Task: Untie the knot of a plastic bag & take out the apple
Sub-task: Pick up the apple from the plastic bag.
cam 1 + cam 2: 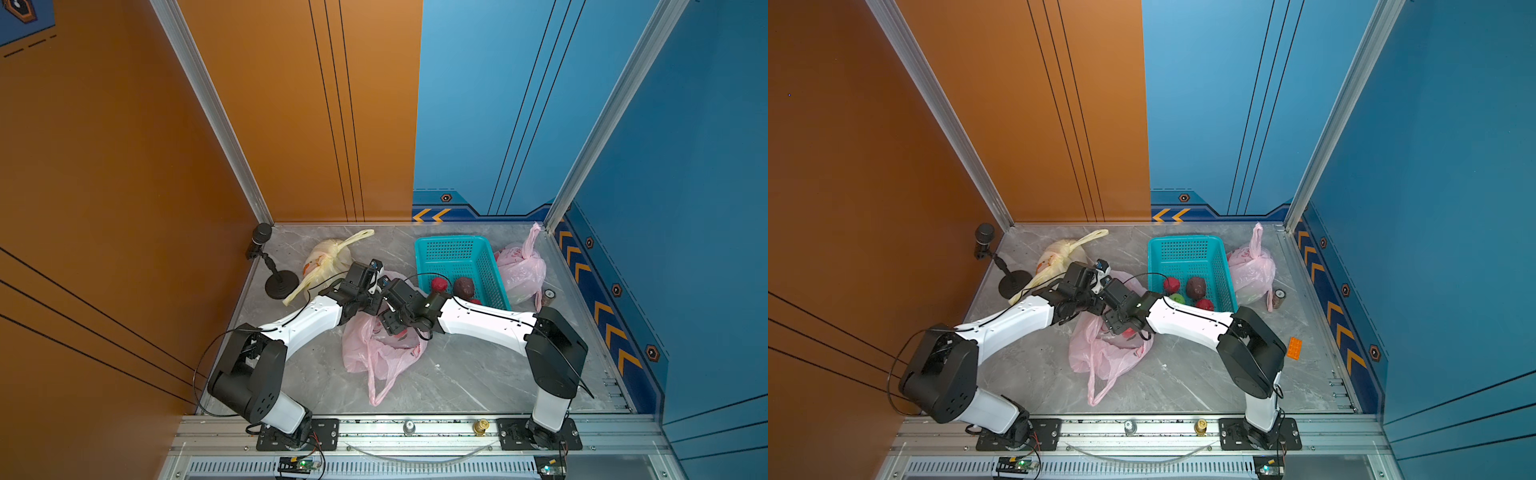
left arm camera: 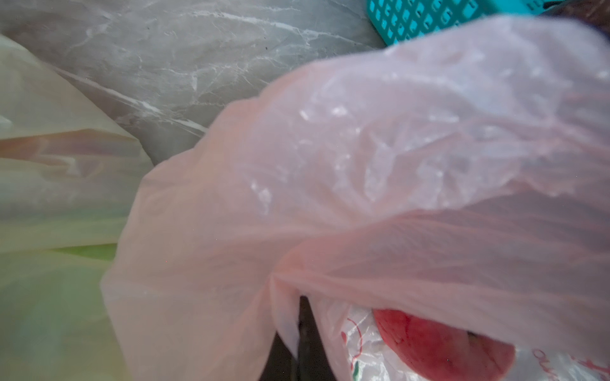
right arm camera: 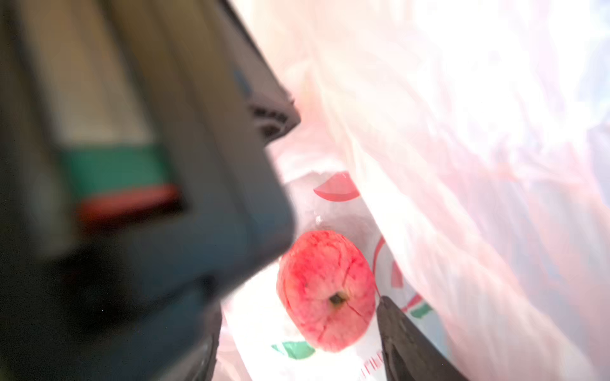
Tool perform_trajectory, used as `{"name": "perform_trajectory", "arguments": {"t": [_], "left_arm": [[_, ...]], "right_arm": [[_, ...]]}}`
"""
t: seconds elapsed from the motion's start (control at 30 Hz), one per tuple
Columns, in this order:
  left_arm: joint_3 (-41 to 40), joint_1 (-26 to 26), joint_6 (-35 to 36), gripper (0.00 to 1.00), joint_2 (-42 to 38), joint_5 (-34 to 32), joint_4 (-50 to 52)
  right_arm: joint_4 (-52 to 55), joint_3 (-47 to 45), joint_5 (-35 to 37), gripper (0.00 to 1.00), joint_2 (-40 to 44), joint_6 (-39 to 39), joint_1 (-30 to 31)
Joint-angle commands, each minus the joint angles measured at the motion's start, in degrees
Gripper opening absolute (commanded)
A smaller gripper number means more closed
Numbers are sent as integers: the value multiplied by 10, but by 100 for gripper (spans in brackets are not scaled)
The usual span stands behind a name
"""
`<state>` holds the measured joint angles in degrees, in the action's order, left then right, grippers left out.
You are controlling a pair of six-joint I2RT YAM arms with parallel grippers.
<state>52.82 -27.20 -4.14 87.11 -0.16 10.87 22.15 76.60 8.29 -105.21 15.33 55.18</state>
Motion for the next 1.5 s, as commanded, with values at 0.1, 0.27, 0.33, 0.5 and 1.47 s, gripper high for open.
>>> {"name": "perform_trajectory", "arguments": {"t": [0.1, 0.27, 0.33, 0.5, 1.47], "left_arm": [[-13, 17, -36, 0, -19, 68, -48], [-28, 31, -49, 0, -22, 88, -63], [-30, 33, -51, 0, -22, 90, -65], [-36, 39, -57, 0, -21, 101, -72], [-8, 44, -74, 0, -49, 93, -28]], "right_arm": [[-9, -17, 24, 75, -4, 23, -3], [-15, -23, 21, 76, -14, 34, -4], [-12, -18, 19, 76, -23, 37, -7], [-3, -4, 15, 76, -44, 48, -11], [-70, -42, -258, 41, 217, 68, -91]]}}
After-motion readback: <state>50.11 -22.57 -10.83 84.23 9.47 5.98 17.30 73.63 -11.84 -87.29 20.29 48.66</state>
